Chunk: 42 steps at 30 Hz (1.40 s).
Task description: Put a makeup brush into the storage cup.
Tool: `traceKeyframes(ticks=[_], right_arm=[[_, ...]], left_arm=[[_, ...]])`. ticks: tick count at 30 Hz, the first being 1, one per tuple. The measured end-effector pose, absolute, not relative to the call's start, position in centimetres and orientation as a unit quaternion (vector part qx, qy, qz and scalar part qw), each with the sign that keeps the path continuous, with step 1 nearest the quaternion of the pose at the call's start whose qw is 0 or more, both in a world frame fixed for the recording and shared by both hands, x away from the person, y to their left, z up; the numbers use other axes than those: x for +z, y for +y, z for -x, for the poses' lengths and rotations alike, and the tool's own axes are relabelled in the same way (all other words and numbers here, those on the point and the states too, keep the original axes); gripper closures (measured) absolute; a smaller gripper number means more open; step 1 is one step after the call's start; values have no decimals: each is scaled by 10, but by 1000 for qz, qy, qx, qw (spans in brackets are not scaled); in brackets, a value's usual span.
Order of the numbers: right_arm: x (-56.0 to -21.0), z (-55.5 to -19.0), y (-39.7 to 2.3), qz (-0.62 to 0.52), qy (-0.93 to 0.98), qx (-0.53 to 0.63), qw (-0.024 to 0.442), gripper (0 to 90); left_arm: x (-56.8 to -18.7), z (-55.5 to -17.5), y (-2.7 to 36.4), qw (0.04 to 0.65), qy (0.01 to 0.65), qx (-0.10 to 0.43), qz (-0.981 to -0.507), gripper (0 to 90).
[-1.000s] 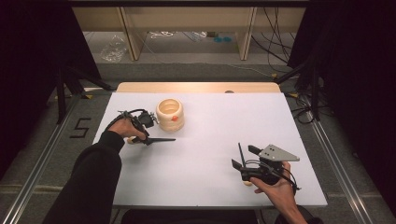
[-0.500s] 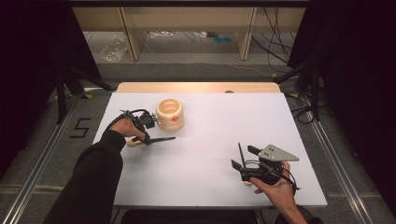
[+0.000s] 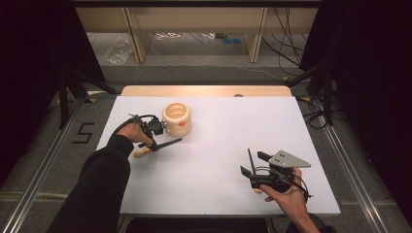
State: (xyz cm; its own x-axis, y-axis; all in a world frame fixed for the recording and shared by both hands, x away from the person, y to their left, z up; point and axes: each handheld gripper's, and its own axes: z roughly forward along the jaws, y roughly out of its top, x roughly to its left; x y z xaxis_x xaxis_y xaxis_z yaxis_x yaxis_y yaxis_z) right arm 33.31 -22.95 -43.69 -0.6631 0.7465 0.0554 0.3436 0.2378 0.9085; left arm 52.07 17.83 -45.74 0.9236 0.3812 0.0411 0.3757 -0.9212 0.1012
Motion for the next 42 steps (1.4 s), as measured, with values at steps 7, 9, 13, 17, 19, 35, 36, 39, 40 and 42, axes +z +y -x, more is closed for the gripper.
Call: traceKeyframes(ticks=[7, 9, 13, 17, 19, 35, 36, 39, 40, 42], right_arm=[[-437, -333, -229, -359, 761, 502, 199, 191], [-437, -333, -229, -359, 762, 501, 199, 191], [-437, -333, -229, -358, 760, 503, 201, 191], [-438, -334, -229, -353, 759, 507, 206, 192], [-437, -334, -230, -354, 761, 504, 206, 192], [-437, -333, -227, -348, 765, 504, 199, 191], [-437, -332, -227, -350, 766, 503, 195, 191], [-437, -332, -227, -349, 766, 501, 201, 192], [-437, -332, -226, -346, 767, 502, 199, 192], [-438, -333, -224, -346, 764, 510, 194, 192]], left_arm=[[-457, -520, 177, 41, 194, 32, -980, 776], [-457, -520, 176, 41, 194, 33, -980, 779], [-457, -520, 176, 39, 196, 31, -979, 781], [-456, -518, 176, 42, 192, 22, -980, 783], [-455, -516, 175, 44, 189, 21, -981, 783], [-426, -489, 168, 85, 173, 2, -981, 782], [-425, -487, 167, 86, 171, 1, -982, 783], [-421, -481, 165, 89, 167, -1, -982, 783], [-420, -480, 165, 89, 167, -2, -982, 783], [-418, -476, 163, 93, 167, -4, -982, 782]])
